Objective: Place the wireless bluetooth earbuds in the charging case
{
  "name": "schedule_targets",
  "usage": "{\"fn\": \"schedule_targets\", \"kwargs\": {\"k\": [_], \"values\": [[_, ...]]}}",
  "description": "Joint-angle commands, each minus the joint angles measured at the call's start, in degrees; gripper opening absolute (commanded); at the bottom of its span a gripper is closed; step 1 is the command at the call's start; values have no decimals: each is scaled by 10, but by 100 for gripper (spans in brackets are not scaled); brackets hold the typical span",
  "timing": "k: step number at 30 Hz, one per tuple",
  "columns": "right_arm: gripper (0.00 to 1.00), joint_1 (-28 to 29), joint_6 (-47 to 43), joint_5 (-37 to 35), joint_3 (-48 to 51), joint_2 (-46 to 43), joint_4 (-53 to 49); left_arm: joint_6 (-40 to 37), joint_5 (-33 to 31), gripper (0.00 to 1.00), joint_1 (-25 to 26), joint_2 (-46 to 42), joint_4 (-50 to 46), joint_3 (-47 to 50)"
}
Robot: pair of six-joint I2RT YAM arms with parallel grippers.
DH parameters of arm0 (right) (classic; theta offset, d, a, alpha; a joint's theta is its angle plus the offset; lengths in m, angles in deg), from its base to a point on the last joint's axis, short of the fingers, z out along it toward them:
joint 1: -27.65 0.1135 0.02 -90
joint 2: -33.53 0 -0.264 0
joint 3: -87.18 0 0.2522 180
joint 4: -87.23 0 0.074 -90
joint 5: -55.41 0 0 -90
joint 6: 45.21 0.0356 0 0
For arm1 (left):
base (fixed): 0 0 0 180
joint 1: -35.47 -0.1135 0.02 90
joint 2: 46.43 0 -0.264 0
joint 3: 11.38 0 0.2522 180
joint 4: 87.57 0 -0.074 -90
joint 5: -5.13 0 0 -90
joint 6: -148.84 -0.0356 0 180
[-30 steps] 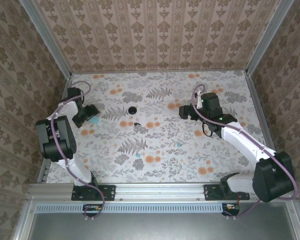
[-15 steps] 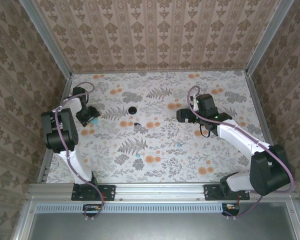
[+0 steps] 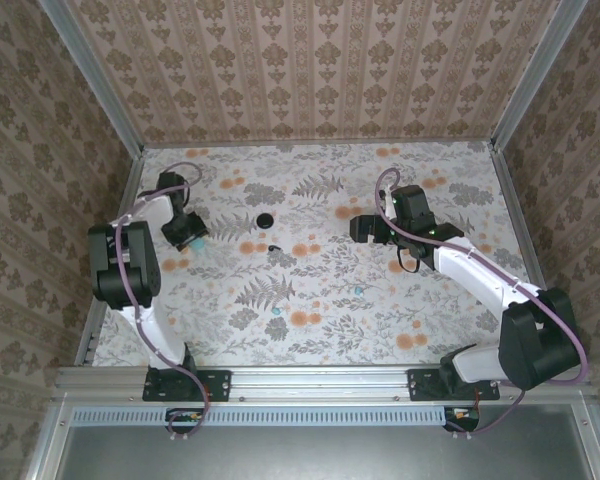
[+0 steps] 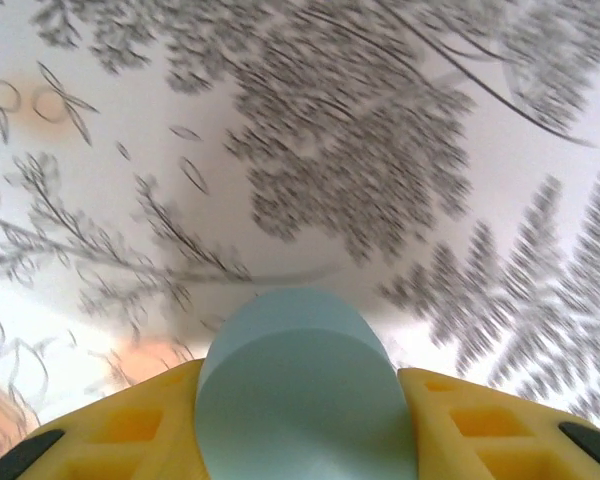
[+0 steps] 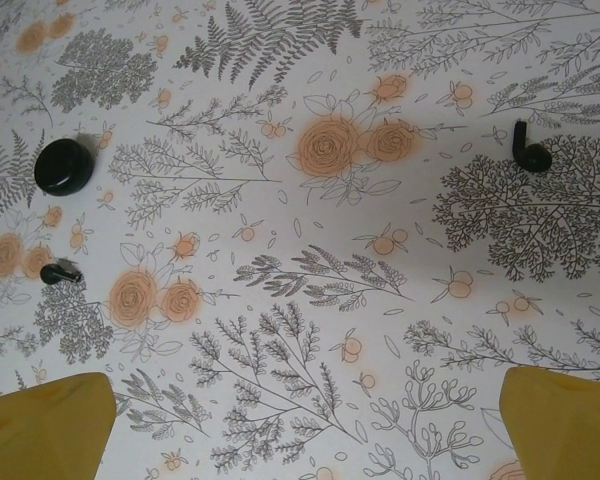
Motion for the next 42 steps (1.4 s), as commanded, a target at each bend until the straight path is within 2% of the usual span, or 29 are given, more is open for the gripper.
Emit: {"fn": "schedule_targets", "kwargs": {"k": [1, 3, 7, 12, 15, 18, 21, 24, 30, 32, 35, 38, 42], "values": [[100, 4, 21, 16, 10, -26, -14, 5, 2, 40, 58, -52, -34, 5], [99, 5, 25, 19, 22, -37, -16, 21, -2, 40, 108, -66, -36, 9], [98, 7, 24, 24, 40, -58, -38, 86, -21, 39, 242, -85, -16, 23], [96, 25, 22, 17, 80, -102, -71, 171, -44, 40, 407, -50, 22, 15], [95, 41, 34, 4, 110, -133, -85, 200, -59, 40, 473, -10, 38, 0], [95, 59, 61, -16, 136, -163, -103, 214, -56, 41, 504, 30, 49, -5], [95, 79, 96, -38, 154, -194, -125, 215, -46, 46, 512, 50, 58, -5], [95, 103, 118, -57, 174, -224, -132, 200, -45, 56, 514, 50, 51, -16], [90, 164, 161, -130, 177, -234, -147, 148, -44, 76, 492, -14, 25, -27], [89, 194, 182, -161, 151, -208, -163, 129, -32, 83, 467, -53, 21, -15], [88, 248, 196, -207, 109, -151, -173, 86, -4, 88, 412, -107, 18, 4], [88, 294, 198, -240, 48, -61, -179, 28, 21, 90, 349, -157, 19, 19], [89, 326, 188, -248, -62, 79, -208, -31, 47, 94, 266, -218, 20, 38]]}}
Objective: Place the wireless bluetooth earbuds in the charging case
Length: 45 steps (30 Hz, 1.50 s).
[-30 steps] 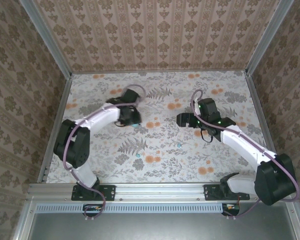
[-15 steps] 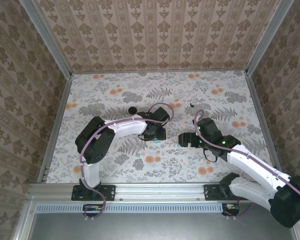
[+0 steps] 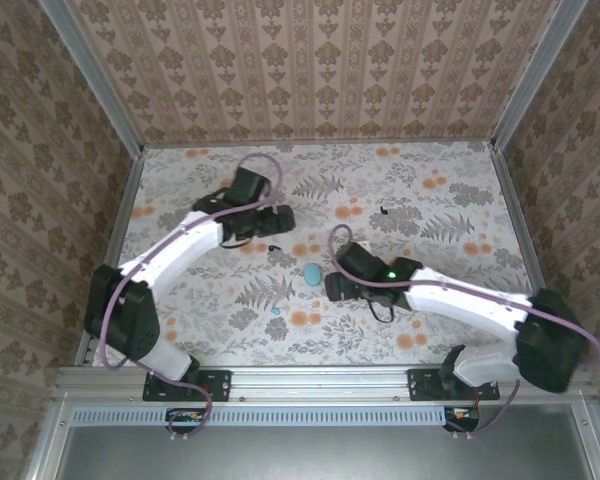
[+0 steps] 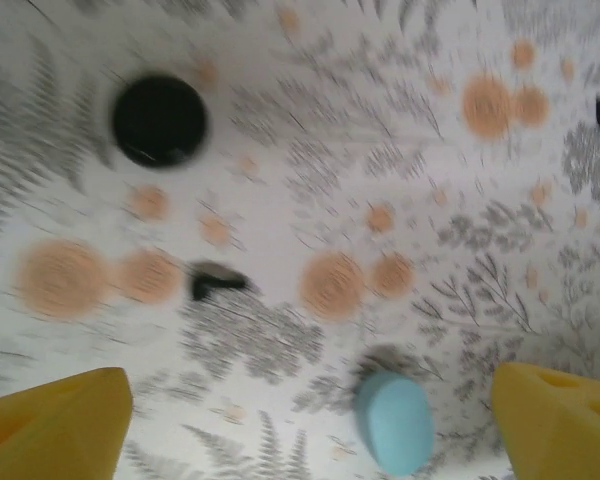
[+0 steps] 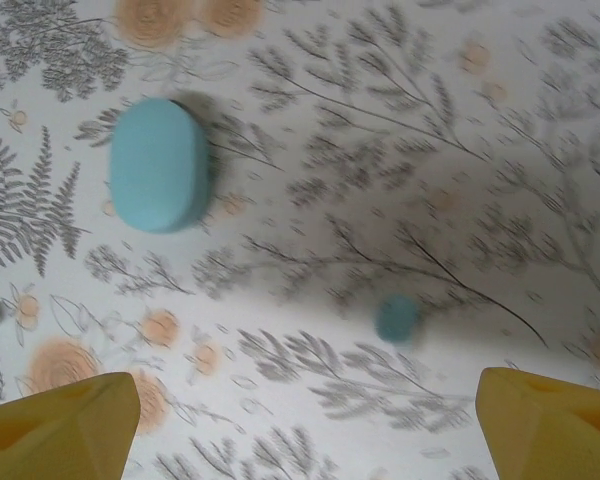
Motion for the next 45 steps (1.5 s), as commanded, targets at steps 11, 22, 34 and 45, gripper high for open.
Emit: {"fn": "schedule_targets", "kwargs": {"k": [11, 22, 34, 45], "values": [[85, 18, 6, 1, -190, 248, -42, -144, 165, 93, -209, -87, 7, 76], [74, 14, -20, 34, -212, 315, -30, -165, 175, 93, -215, -120, 69, 147], [52, -15, -66, 50, -209, 320, -5, -208, 196, 92, -215, -198, 136, 216], [32, -17, -170, 96, -191, 300, 32, -287, 281, 90, -216, -251, 231, 266]]}}
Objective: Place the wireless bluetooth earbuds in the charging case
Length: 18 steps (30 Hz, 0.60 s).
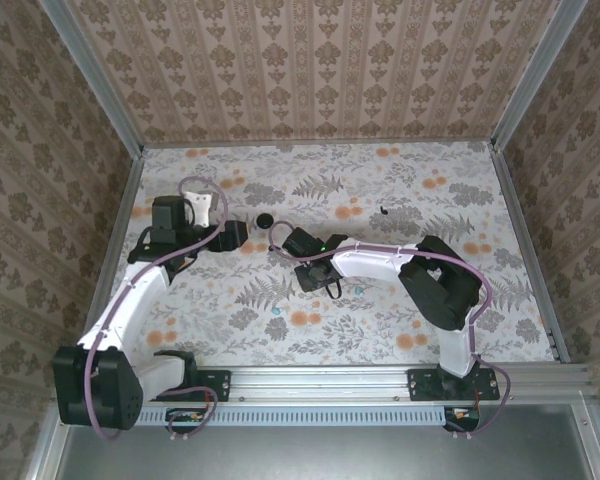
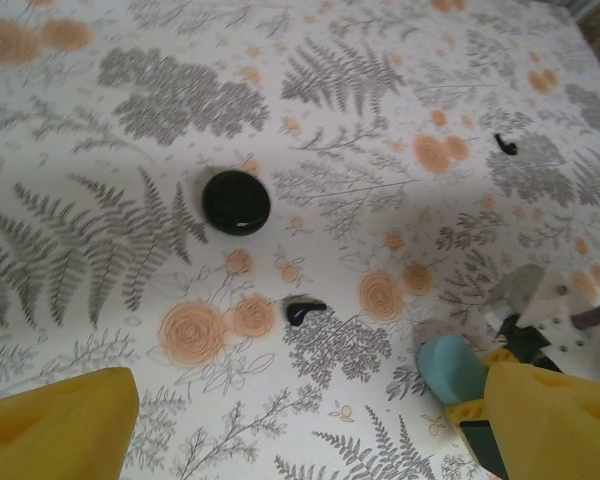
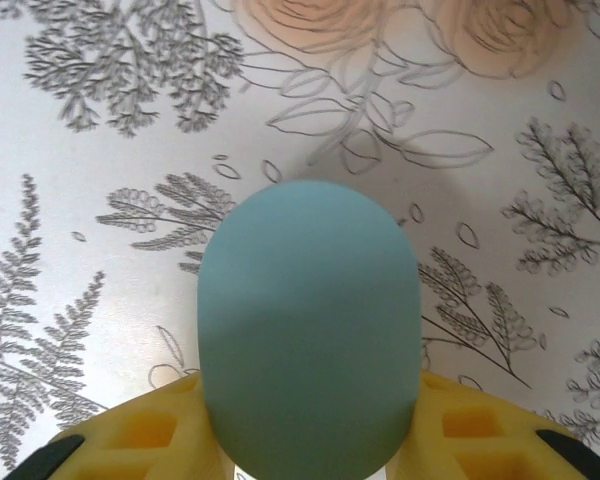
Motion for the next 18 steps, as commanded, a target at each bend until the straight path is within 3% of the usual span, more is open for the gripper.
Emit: {"fn": "schedule_targets", "kwargs": {"k": [1, 6, 13, 18], "values": [[31, -1, -68, 28, 8, -18, 9, -56, 56, 90, -5, -29, 55, 22], [25, -14, -156, 58, 18, -58, -7, -98, 104, 90, -5, -49, 63, 29], [24, -65, -265, 191, 15, -144, -59, -111, 223, 90, -9, -94, 136, 49], [23, -90, -333, 263, -19, -187, -130, -143, 317, 90, -8, -103, 133, 31]]}}
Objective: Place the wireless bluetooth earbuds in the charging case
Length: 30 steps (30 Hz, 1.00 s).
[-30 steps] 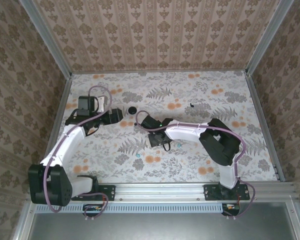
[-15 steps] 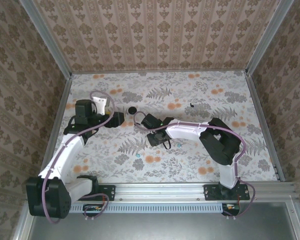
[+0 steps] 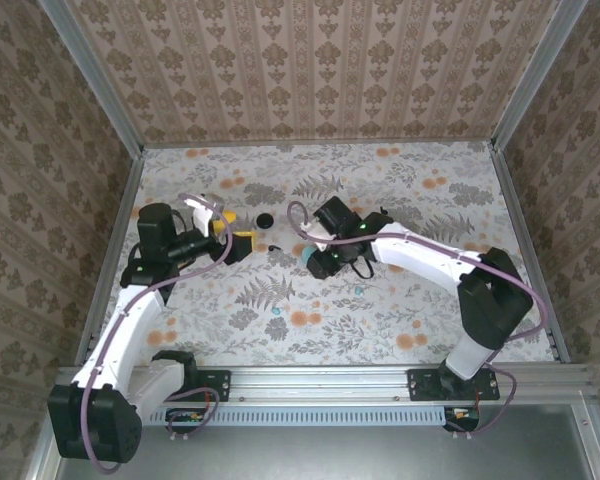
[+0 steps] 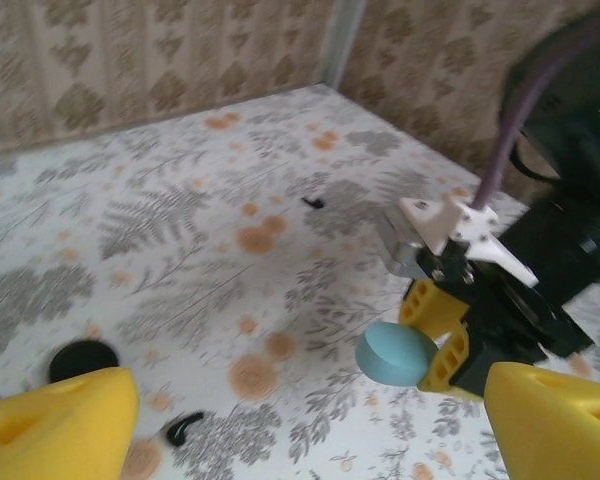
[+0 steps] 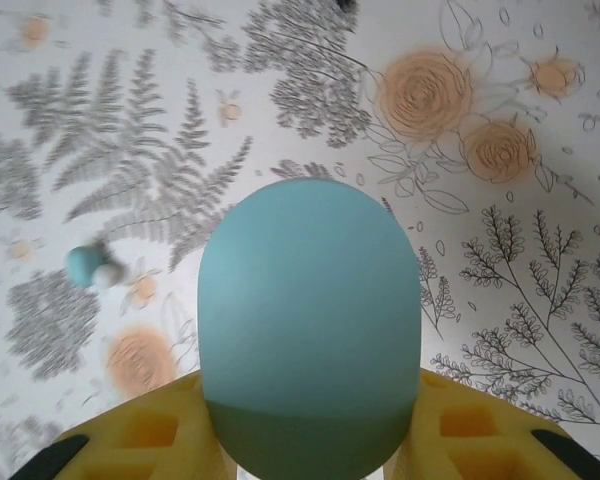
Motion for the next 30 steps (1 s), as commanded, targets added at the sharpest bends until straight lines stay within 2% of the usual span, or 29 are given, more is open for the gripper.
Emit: {"fn": "schedule_targets", "kwargs": {"k": [1, 5, 11, 17, 22, 30], "values": [[23, -9, -79, 82, -35, -31, -77, -40, 111, 90, -4, -6, 21, -17], [23, -14, -122, 110, -68, -50, -129, -88, 166, 89, 20, -4, -6, -41], [23, -14, -179, 138, -130, -45, -214, -211, 155, 88, 109, 11, -107, -80], [23, -14, -213, 156, -146, -63, -231, -212, 156, 87, 129, 42, -87, -79], [21, -13, -235, 185, -117, -108, -193, -197, 163, 85, 143, 63, -65, -78], [21, -13, -241, 201, -69, -173, -123, -178, 159, 83, 192, 109, -56, -94]]}}
